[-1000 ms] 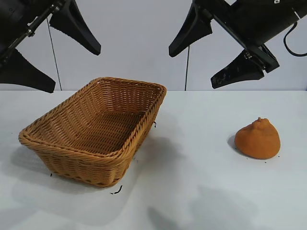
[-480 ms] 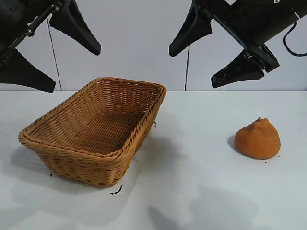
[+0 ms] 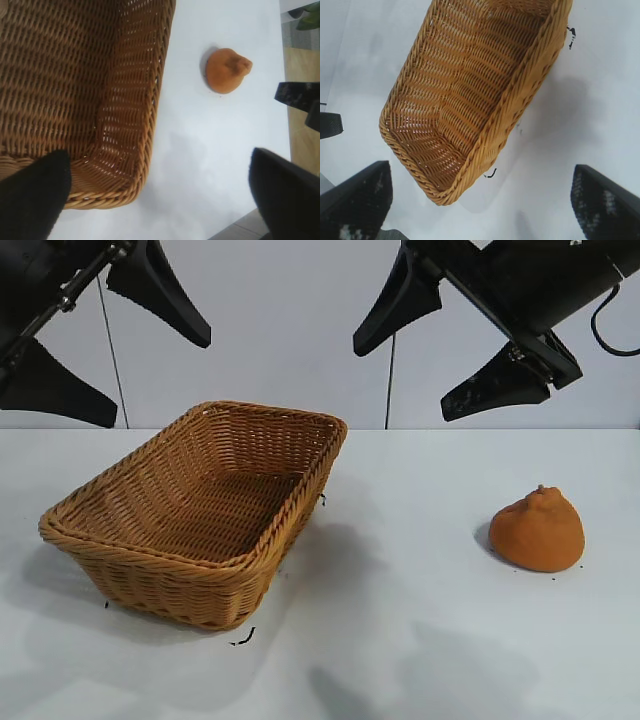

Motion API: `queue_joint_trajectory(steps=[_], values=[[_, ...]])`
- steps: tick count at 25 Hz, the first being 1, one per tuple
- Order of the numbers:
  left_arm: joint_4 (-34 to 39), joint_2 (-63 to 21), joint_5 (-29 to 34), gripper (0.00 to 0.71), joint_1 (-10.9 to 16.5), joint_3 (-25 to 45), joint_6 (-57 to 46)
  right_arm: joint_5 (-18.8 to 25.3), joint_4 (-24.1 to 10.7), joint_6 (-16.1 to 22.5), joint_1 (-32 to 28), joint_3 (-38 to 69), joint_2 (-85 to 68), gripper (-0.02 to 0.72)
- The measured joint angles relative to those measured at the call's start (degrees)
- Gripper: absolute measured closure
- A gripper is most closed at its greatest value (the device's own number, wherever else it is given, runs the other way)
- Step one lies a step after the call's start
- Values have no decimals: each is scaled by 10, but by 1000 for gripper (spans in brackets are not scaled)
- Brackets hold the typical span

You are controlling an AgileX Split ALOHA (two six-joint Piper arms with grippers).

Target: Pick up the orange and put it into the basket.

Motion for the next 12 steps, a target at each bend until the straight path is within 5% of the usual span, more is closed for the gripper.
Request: queue_joint_trajectory(steps=[12], values=[[37,-49,35,18,-2,9,-78,-4,0,0,0,0,0,8]])
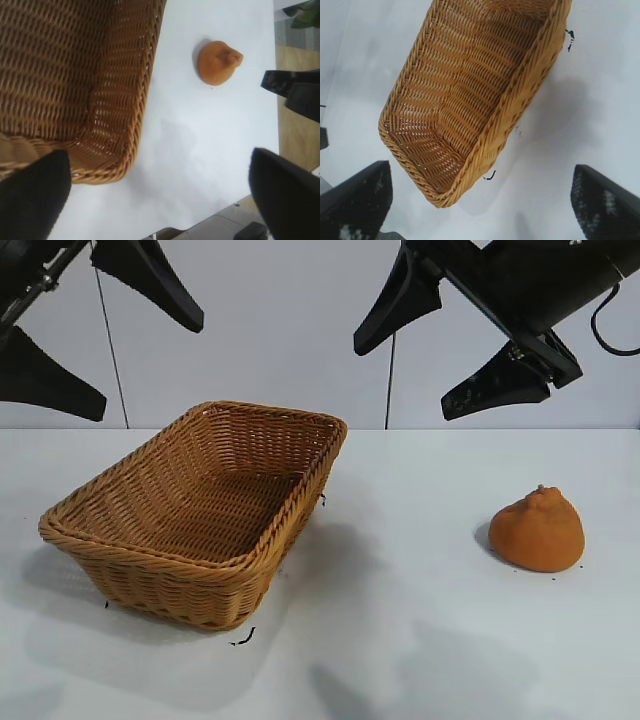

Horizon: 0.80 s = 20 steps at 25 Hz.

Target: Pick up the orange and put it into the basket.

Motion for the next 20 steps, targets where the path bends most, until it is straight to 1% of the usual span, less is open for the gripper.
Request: queue_joint_trajectory(steps=[2,4,6,9,11,13,16,18,20], values=[[15,-20,0,18,-11,14,-35,-2,0,0,0,0,0,8],[41,-38,-5,18,-30,32,-78,-5,0,0,0,0,0,8],[76,-52,-10,18,-57,44,-138,-5,0,0,0,0,0,8],[152,-58,-14,18,-104,48,-250,-5,0,0,0,0,0,8],[218,-59,-21,18,-132,48,-340,-5,0,0,0,0,0,8],[280,-59,-22,18,-160,48,-451,-5,0,0,0,0,0,8],[367,-59,-22,18,-184,48,-588,-5,0,0,0,0,0,8],[403,-59,-22,18,-189,48,-645,-6,0,0,0,0,0,8],[419,-57,-22,18,-189,48,-684,-6,0,0,0,0,0,8]])
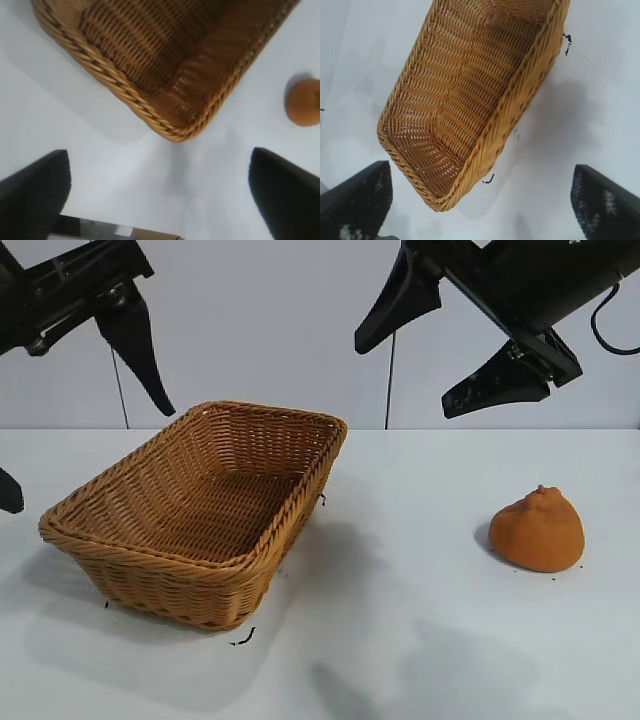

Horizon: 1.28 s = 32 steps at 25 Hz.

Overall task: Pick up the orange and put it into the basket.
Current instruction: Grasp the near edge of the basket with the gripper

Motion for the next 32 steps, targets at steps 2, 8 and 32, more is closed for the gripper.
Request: queue_joint_trajectory(steps=[2,8,32], values=[[3,3,0,18,0,0,-14,0,0,0,0,0,0,8],[11,65,-14,18,0,0,-125,0,0,0,0,0,0,8],[37,199,-4,18,23,-58,-277,1,-1,0,0,0,0,8]])
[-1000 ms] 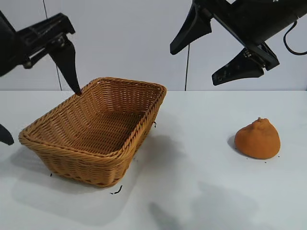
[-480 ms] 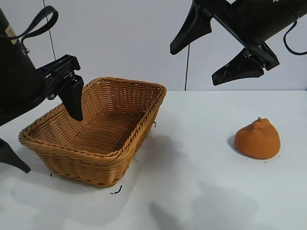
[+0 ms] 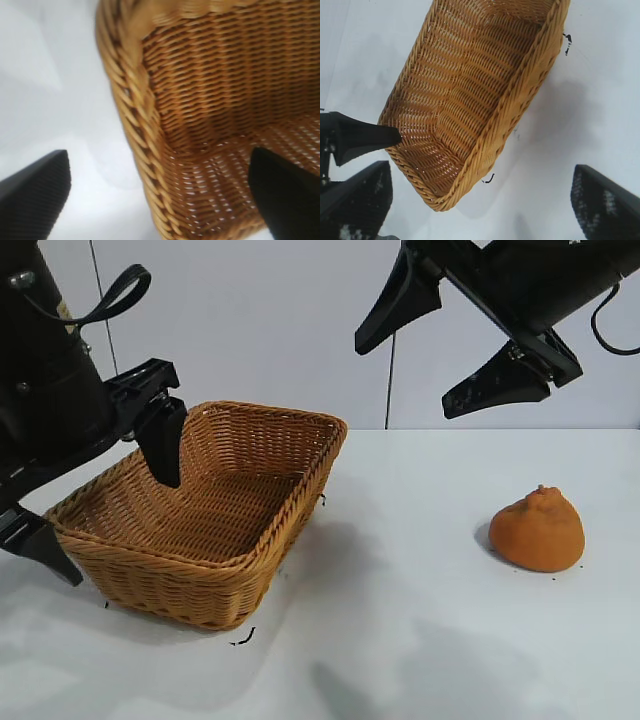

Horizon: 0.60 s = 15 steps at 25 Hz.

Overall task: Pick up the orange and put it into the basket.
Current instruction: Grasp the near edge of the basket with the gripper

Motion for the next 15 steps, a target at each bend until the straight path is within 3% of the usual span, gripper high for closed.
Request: queue_joint_trajectory(steps=[15], values=[[36,64,-15,18,0,0,-56,1,0,0,0,0,0,8]])
